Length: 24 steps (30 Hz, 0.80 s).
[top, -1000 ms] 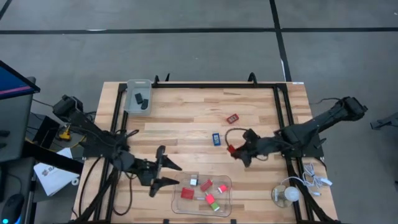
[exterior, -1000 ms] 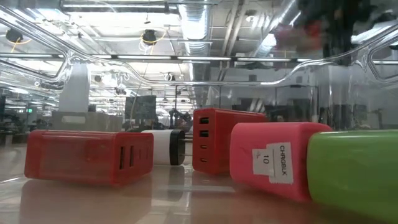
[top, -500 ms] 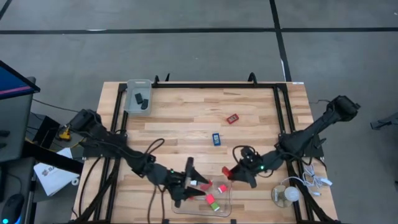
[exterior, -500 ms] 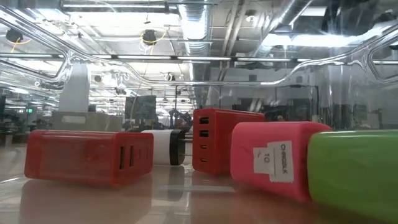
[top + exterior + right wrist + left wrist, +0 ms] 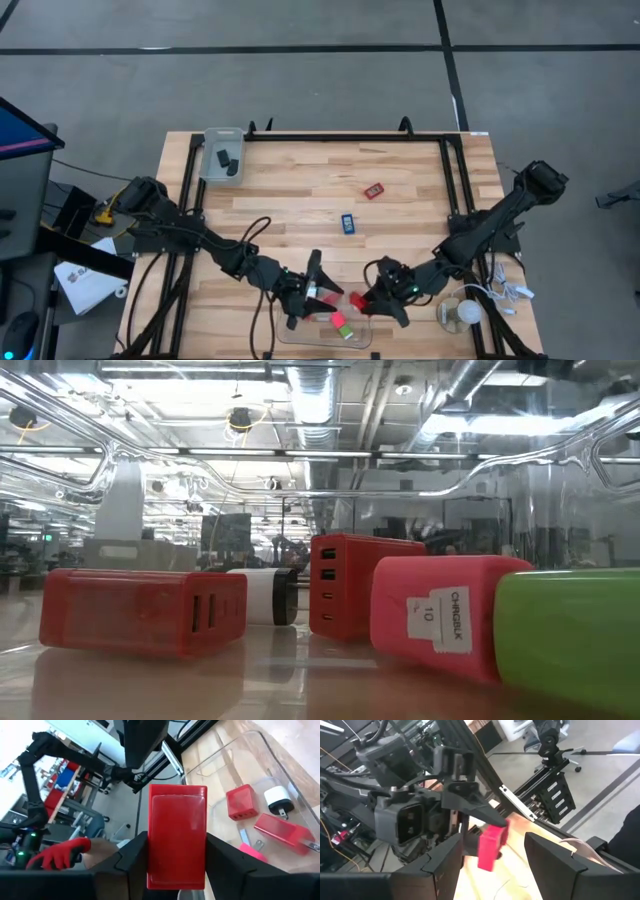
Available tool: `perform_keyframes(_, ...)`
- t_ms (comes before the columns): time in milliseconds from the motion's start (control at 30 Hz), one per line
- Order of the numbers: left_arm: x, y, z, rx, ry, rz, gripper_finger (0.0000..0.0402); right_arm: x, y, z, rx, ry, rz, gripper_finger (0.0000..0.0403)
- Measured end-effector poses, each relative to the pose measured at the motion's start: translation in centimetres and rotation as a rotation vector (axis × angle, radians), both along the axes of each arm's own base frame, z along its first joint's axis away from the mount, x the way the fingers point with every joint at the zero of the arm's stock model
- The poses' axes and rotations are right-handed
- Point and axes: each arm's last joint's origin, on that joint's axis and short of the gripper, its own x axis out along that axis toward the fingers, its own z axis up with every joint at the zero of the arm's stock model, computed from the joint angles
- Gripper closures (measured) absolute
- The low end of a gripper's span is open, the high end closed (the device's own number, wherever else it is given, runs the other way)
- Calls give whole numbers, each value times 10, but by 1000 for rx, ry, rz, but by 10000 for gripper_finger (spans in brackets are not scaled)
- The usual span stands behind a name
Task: Pick & Place Office items
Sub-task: Put the bottom red digital clock into the gray bin
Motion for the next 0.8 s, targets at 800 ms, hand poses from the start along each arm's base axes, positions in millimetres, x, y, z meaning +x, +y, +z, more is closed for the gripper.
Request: perform_keyframes(800,2,1,-2,-37,18,-71,193,38,-2,13,-57,-48,94,240)
